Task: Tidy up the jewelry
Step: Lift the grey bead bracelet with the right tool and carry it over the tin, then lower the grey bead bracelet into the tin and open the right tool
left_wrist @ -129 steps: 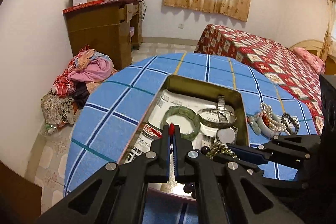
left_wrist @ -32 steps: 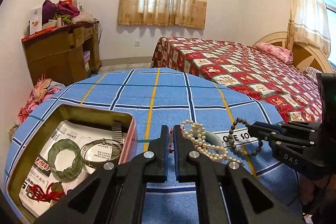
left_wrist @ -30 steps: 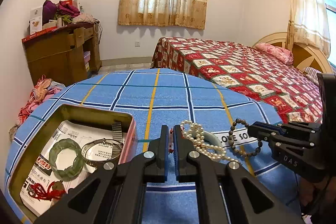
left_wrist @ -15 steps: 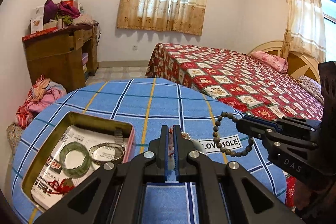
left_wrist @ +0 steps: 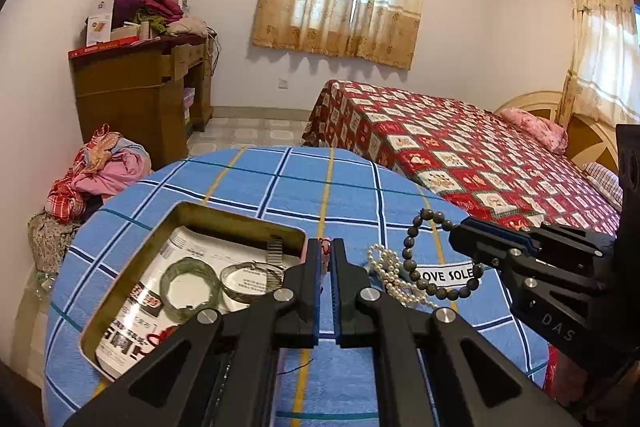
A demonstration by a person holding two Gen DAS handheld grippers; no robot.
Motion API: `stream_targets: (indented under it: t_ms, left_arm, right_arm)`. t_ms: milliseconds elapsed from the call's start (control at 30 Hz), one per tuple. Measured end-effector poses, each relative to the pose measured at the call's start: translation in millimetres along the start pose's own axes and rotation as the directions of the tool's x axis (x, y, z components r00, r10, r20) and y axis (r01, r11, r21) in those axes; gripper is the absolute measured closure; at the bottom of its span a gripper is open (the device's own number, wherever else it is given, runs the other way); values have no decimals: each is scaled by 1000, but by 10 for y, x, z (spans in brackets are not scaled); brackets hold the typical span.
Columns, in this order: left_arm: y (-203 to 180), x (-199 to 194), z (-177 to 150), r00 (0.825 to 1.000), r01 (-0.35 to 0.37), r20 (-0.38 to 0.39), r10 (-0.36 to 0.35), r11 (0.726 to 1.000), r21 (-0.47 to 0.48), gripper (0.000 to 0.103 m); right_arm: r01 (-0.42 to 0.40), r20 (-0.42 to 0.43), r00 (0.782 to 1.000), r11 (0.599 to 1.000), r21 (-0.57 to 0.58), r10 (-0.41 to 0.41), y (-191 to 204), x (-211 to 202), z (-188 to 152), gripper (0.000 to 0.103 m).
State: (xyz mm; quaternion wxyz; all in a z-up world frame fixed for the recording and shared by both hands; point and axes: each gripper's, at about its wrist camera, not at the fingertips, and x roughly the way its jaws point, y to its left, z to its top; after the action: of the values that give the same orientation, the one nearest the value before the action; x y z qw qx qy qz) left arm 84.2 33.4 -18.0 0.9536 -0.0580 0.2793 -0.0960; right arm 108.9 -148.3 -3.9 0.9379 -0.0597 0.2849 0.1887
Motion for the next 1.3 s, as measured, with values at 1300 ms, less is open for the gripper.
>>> stream_targets:
  t_ms: [1300]
  left_arm:
    - [851,-312,130,988,-137,48,145,980,-144,100]
  right_arm:
    - [-155,-19,988,984,-85,154,636,344,340,91]
